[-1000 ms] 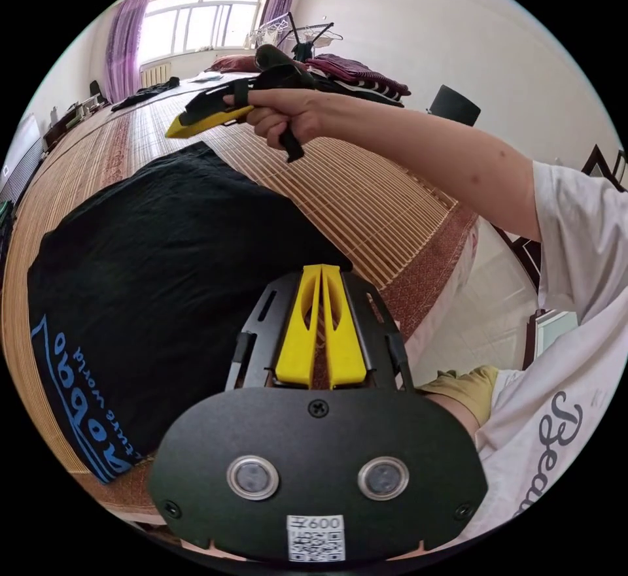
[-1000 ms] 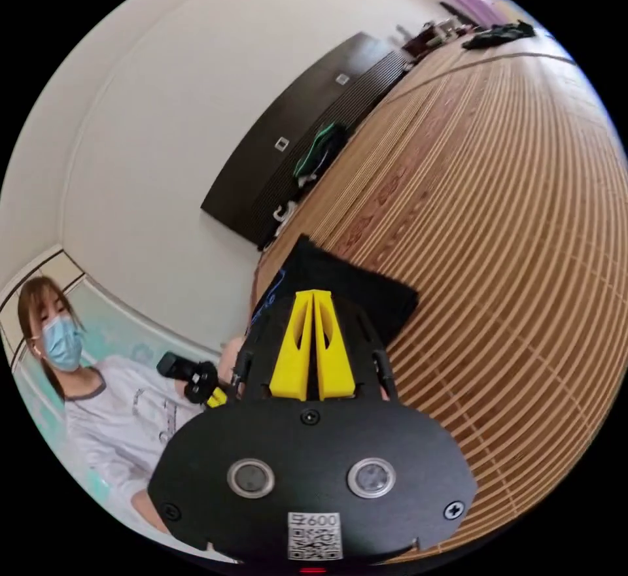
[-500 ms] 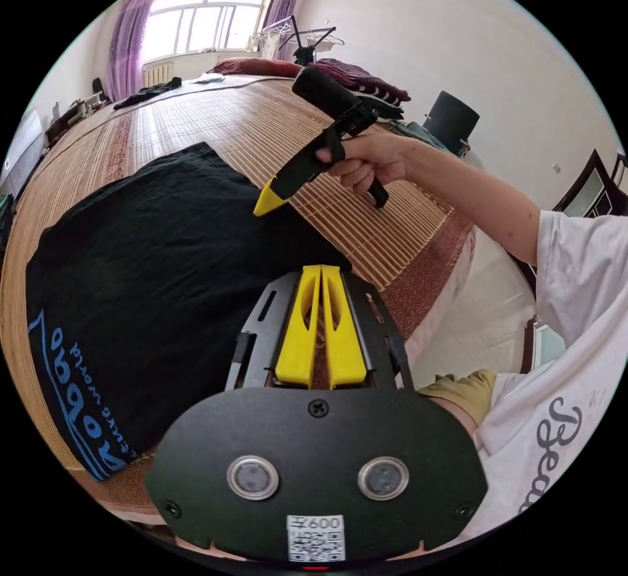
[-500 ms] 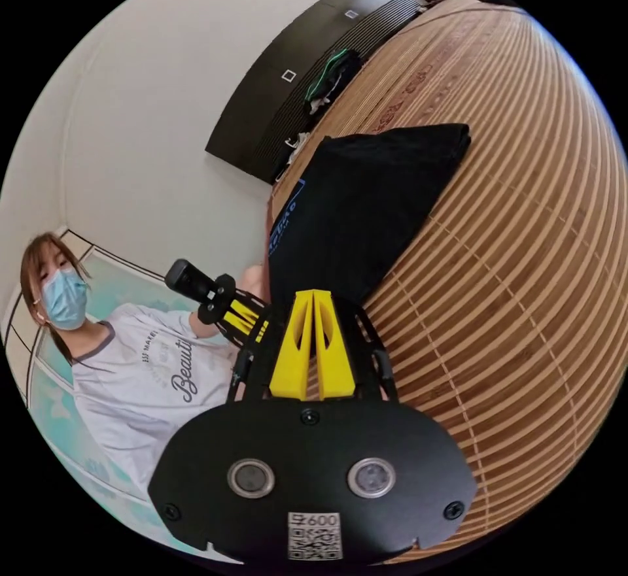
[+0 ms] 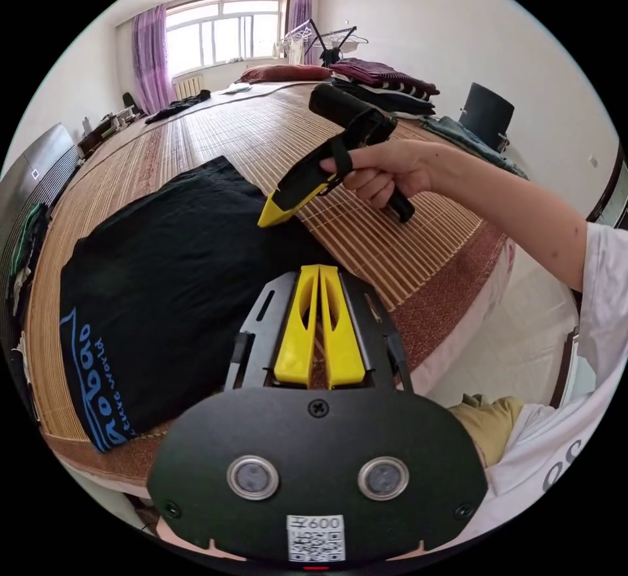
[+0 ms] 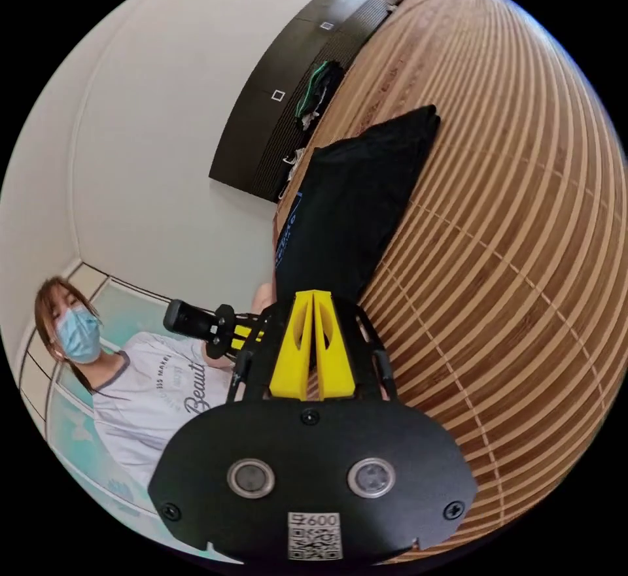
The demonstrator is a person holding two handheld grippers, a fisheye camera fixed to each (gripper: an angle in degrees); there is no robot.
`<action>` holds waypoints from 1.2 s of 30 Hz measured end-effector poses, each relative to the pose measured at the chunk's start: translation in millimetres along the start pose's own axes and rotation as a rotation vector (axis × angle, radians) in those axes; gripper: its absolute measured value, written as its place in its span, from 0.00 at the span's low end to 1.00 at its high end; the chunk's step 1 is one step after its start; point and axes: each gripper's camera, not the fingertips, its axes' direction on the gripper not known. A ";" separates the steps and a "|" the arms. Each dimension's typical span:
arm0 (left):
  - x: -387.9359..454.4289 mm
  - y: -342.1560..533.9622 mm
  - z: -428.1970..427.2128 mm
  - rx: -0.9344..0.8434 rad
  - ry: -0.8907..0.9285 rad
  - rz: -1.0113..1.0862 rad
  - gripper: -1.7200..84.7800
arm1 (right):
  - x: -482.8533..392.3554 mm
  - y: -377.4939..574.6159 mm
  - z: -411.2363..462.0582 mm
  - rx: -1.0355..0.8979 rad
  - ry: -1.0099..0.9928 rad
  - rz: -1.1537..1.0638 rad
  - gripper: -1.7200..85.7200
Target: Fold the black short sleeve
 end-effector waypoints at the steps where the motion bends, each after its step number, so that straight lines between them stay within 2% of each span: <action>1: 4.9 1.0 1.2 0.002 -0.012 0.008 0.02 | 3.3 -6.1 -0.4 -0.006 -0.025 0.037 0.01; 3: 26.6 6.9 4.4 0.019 -0.064 0.044 0.02 | 9.4 -14.0 -7.4 0.033 -0.057 0.097 0.01; 7: 57.3 10.0 10.1 0.022 -0.124 0.088 0.02 | 22.1 -37.9 -41.2 0.232 -0.007 0.199 0.01; 9: 72.1 9.9 13.3 0.024 -0.137 0.095 0.02 | 6.3 -44.2 -53.4 0.325 0.072 0.152 0.01; 11: 79.4 8.0 15.4 0.022 -0.127 0.089 0.02 | -23.0 -55.5 -42.4 0.277 0.063 0.002 0.01; 12: 84.3 6.8 16.5 0.023 -0.120 0.085 0.02 | -25.7 -58.2 -35.2 0.241 0.039 -0.008 0.01; 14: 92.7 4.5 18.1 0.025 -0.112 0.081 0.02 | -24.8 -69.6 6.6 0.005 -0.040 -0.002 0.01; 16: 102.8 1.3 19.6 0.026 -0.111 0.081 0.02 | -19.8 -69.7 33.0 -0.102 0.019 0.018 0.01; 18: 115.9 -4.2 21.4 0.024 -0.108 0.080 0.02 | -13.5 -69.5 38.9 -0.099 0.009 0.020 0.01; 23: 135.8 -19.6 22.2 0.024 -0.063 0.058 0.02 | -5.2 -72.3 8.1 0.189 0.137 0.139 0.01; 26: 152.3 -31.4 22.2 0.026 -0.051 0.051 0.02 | -17.9 -67.5 -0.1 0.363 0.290 0.160 0.01; 28: 164.0 -39.1 21.8 0.028 -0.051 0.051 0.02 | -32.6 -60.5 3.9 0.462 0.327 0.099 0.01; 30: 180.1 -50.5 21.2 0.030 -0.054 0.053 0.02 | -37.9 -61.0 19.9 0.461 0.266 0.031 0.01; 32: 192.4 -59.9 20.4 0.032 -0.056 0.054 0.02 | -34.1 -68.6 53.0 0.372 0.187 -0.015 0.01; 36: 219.7 -85.5 17.9 0.030 -0.053 0.052 0.02 | -14.5 -70.0 74.8 0.370 0.240 0.064 0.01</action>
